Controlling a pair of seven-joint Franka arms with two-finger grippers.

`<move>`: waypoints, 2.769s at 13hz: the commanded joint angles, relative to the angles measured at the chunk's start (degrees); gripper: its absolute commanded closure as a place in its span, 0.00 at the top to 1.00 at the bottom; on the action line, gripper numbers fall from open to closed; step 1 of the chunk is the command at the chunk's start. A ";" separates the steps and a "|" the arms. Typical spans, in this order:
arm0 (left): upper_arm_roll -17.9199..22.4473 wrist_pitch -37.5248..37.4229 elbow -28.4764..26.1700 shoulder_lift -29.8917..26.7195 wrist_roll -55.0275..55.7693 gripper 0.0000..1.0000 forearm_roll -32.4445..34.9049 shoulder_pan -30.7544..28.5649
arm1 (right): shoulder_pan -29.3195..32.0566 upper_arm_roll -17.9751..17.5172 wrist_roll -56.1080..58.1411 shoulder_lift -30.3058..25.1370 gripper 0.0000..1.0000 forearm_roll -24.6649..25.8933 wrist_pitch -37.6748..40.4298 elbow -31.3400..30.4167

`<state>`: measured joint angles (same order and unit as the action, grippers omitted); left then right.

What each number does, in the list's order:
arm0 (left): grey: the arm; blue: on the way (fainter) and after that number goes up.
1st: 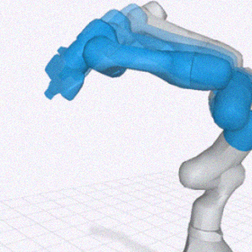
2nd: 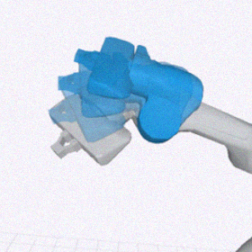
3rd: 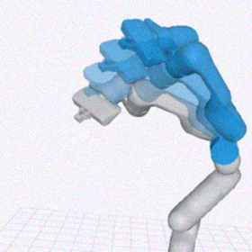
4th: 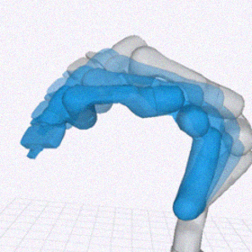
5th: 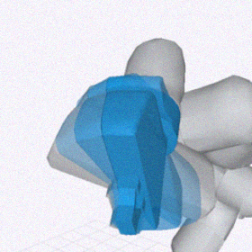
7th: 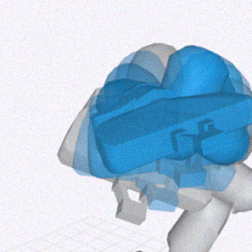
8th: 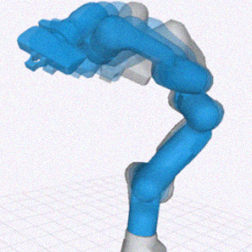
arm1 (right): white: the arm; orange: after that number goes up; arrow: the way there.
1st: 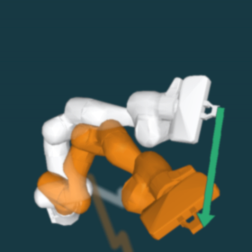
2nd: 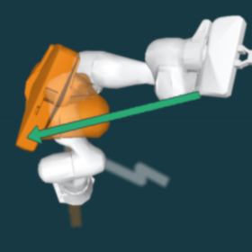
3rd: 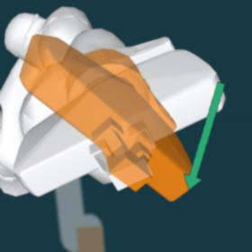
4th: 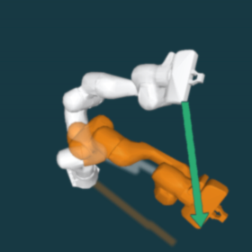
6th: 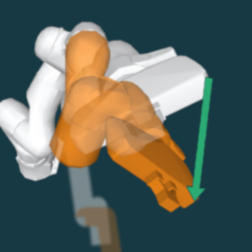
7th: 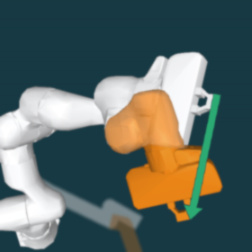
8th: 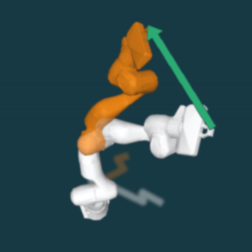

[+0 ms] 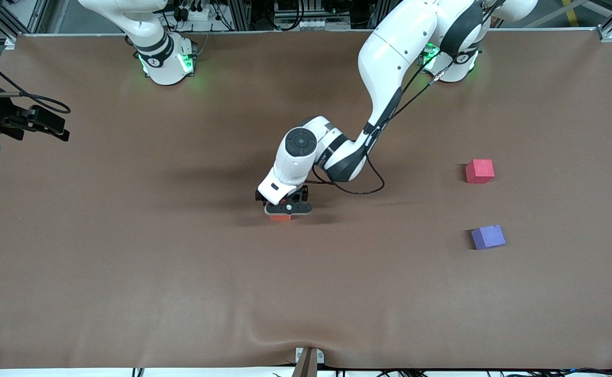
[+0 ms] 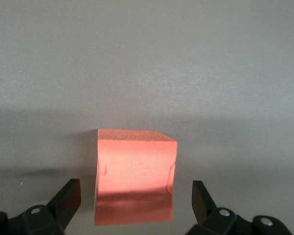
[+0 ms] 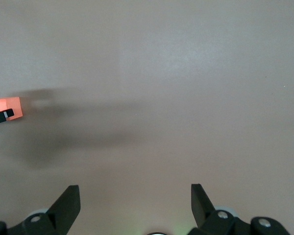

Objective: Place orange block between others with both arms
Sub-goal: 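Lower the left gripper onto the orange cube and close it, then carry the orange cube with the left gripper between the pink and purple cubes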

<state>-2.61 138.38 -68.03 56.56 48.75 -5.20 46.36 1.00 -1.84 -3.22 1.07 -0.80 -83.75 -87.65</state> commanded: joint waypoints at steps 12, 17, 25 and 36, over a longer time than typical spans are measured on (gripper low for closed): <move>0.59 -19.67 -1.05 -12.84 0.82 0.22 1.25 -6.44 | 0.41 -0.62 0.06 -0.36 1.00 -0.25 -0.10 -0.68; 0.68 -29.93 -16.03 -29.10 -3.65 0.21 6.33 -16.90 | 0.23 -0.62 0.06 -0.27 1.00 -0.25 -0.10 -0.68; 0.06 -17.71 -41.83 -41.80 -29.50 0.20 11.80 -36.95 | 0.05 -0.62 0.06 -0.19 1.00 -0.25 -0.19 -0.68; -0.20 -4.00 -52.56 -37.23 -57.88 0.22 -3.58 -52.67 | -0.03 -0.62 0.06 -0.10 1.00 -0.25 -0.45 -0.68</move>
<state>-1.88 133.21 -120.24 18.50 -5.88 -6.56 -4.32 0.95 -2.37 -3.22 1.17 -0.80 -83.79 -88.17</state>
